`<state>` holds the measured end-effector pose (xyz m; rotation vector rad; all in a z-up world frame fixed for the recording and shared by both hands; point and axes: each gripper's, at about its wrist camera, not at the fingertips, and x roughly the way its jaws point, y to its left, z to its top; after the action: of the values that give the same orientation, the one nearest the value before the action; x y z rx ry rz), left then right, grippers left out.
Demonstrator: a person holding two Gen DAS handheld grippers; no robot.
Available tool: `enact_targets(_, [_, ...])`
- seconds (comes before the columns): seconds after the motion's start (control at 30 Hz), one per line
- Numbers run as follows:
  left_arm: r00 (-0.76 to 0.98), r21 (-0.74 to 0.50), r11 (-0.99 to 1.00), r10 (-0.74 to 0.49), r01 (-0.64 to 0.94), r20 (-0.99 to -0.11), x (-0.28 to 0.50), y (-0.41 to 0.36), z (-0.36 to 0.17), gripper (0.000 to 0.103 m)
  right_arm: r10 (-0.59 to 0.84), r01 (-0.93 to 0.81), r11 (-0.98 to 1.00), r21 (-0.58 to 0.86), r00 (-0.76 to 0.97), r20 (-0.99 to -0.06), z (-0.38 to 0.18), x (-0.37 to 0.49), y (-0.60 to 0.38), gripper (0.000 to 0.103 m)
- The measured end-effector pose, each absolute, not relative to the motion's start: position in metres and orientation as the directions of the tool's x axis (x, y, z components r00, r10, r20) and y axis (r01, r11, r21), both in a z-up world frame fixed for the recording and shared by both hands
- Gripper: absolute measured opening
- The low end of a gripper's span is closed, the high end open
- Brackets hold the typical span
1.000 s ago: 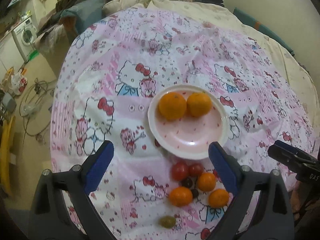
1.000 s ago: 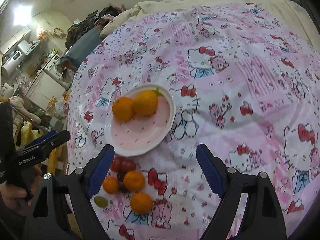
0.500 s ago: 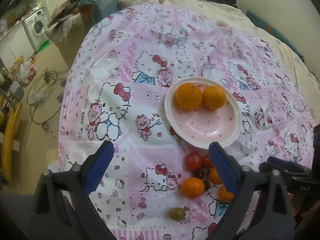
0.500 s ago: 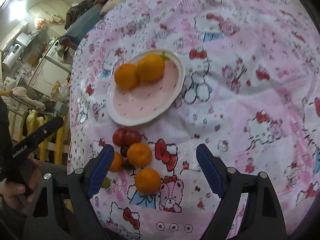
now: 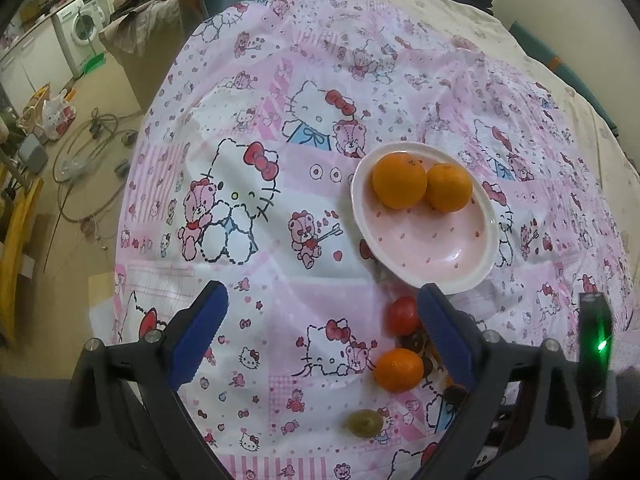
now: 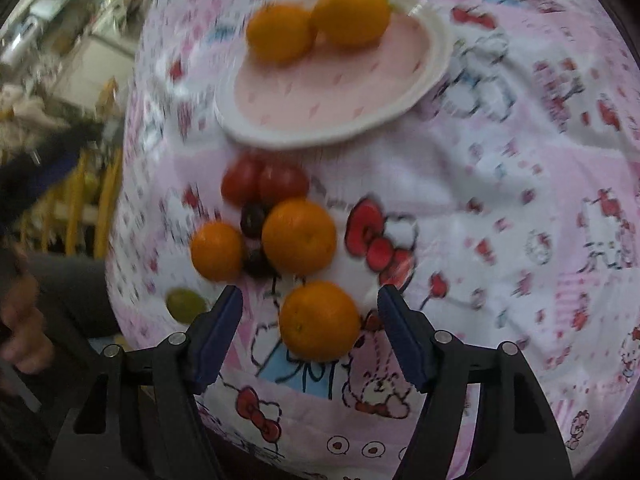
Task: Organize fruits
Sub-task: 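Move the right tool to the fruit cluster and grasp a mandarin, then grasp a mandarin from the cluster with the left tool while the right tool holds its mandarin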
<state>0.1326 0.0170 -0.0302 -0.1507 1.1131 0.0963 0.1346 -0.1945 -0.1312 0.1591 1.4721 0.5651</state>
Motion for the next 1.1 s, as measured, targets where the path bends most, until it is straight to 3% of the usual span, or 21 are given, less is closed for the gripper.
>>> enact_targets(0.1, [0.433,-0.071,0.985,0.004,-0.157,-0.901,0.133,0.019,-0.032,0.094,0.385,-0.322,0.872,0.367,-0.009,-0.923,-0.138,0.127,-0.182,0.065])
enact_targets(0.23, [0.425,-0.064,0.986,0.009,-0.157,-0.905,0.133,0.019,-0.035,0.094,0.322,-0.371,0.881,0.294,0.016,-0.947,-0.138,0.122,-0.174,0.047])
enact_targets(0.5, [0.363,-0.053,0.998,-0.034,-0.042,-0.931,0.132,-0.006,-0.050,0.090,0.361,-0.376,0.870,0.319,0.046,-0.931,-0.125,0.125,-0.185,0.045])
enact_targets(0.93, [0.202,-0.027,0.990,-0.054,0.136,-0.978,0.130,-0.064,-0.095,0.086,0.432,-0.164,0.902,0.400,0.287,-0.855,-0.079,0.137,-0.267,0.045])
enact_targets(1.1, [0.145,-0.028,0.986,-0.052,0.163,-0.988,0.132,-0.078,-0.111,0.075,0.421,-0.098,0.906,0.413,0.334,-0.844,-0.073,0.141,-0.287,0.045])
